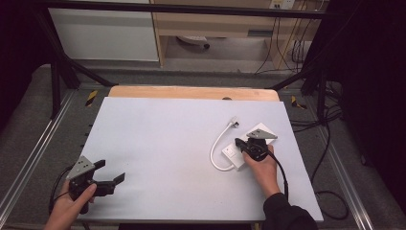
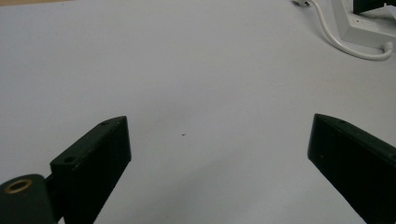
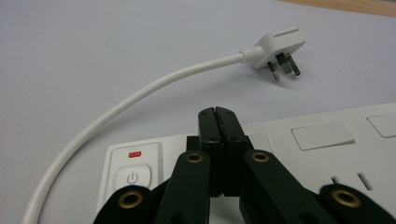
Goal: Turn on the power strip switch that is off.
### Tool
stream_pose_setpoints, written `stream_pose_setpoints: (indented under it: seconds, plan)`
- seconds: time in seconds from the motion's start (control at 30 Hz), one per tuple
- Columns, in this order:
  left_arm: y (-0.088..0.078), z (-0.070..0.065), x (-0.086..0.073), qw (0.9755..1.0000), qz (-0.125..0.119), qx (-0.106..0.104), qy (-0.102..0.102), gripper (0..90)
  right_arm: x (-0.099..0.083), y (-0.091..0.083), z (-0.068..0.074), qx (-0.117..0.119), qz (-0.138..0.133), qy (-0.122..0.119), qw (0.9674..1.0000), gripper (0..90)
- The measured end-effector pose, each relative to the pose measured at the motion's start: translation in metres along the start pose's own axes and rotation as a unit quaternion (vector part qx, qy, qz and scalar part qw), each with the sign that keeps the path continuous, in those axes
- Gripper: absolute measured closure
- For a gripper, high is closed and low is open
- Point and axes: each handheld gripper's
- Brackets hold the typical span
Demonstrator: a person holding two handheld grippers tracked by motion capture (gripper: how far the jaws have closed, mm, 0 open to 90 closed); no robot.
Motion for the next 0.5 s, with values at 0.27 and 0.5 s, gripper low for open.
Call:
stream_pose_setpoints:
  seconds: [0.27, 0.5]
  plan:
    - [0.0004, -0.0002, -0.0002, 1.0000, 0.000, -0.002, -0.001, 6.1, -0.0003, -0.0001, -0.0001, 0.001, -0.001, -0.002, 1.0000, 90.0]
    - [0.0007, -0.0001, -0.0004, 1.0000, 0.002, -0.002, -0.001, 6.1, 0.0001, 0.0006, -0.0014, 0.000, -0.002, -0.006, 1.0000, 90.0]
Point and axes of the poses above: each handheld gripper's, and its own axes: y roughly forward along the jaws, x roughly out of its top, z roughly to its left, and after that the axes turned 3 degrees about x, right-handed
